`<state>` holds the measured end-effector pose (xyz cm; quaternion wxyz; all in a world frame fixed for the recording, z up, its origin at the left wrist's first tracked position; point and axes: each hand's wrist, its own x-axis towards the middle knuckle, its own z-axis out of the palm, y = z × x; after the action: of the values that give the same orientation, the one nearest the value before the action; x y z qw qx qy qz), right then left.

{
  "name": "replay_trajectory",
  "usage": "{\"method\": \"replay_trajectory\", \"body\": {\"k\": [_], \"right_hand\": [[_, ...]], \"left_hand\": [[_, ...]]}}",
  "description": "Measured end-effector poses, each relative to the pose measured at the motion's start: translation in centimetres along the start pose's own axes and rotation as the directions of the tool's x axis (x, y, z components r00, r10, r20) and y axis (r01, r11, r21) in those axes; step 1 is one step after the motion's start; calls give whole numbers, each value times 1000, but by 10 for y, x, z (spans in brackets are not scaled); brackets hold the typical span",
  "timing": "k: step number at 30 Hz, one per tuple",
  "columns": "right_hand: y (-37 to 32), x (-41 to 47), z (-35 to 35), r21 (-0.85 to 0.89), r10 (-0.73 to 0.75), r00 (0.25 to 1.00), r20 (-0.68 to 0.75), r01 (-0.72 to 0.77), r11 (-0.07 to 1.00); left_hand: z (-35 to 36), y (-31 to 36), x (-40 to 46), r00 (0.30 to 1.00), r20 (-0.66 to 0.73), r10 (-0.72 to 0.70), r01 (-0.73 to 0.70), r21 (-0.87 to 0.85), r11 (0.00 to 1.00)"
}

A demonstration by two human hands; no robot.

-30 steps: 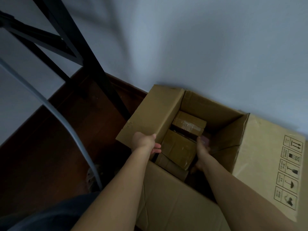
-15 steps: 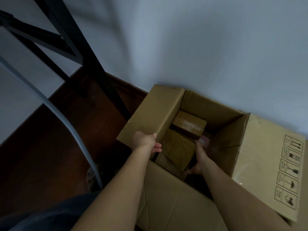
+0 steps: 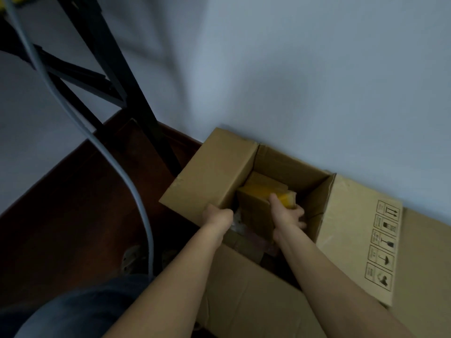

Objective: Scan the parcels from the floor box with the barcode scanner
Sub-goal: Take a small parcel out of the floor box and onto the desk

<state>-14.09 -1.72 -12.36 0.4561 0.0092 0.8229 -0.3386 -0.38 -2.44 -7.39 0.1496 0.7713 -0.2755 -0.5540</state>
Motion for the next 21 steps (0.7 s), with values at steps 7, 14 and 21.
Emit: {"method": "replay_trajectory", "body": {"k": [7,14,21], "right_hand": [[-53,-35,-55,-2,-253,959,130,256,967],[-58,-77,-93,272,-319,879,354,229,934],[-62,-118,-116,428,-388,804,451,187,884]], "left_hand": [[-9,18,-46,995,64,80,-78,-42,996],[-25,48,-97,981,43,188,-184,-90,979],[-56,71,-143,936,-26,350,-351,-90,932]]}}
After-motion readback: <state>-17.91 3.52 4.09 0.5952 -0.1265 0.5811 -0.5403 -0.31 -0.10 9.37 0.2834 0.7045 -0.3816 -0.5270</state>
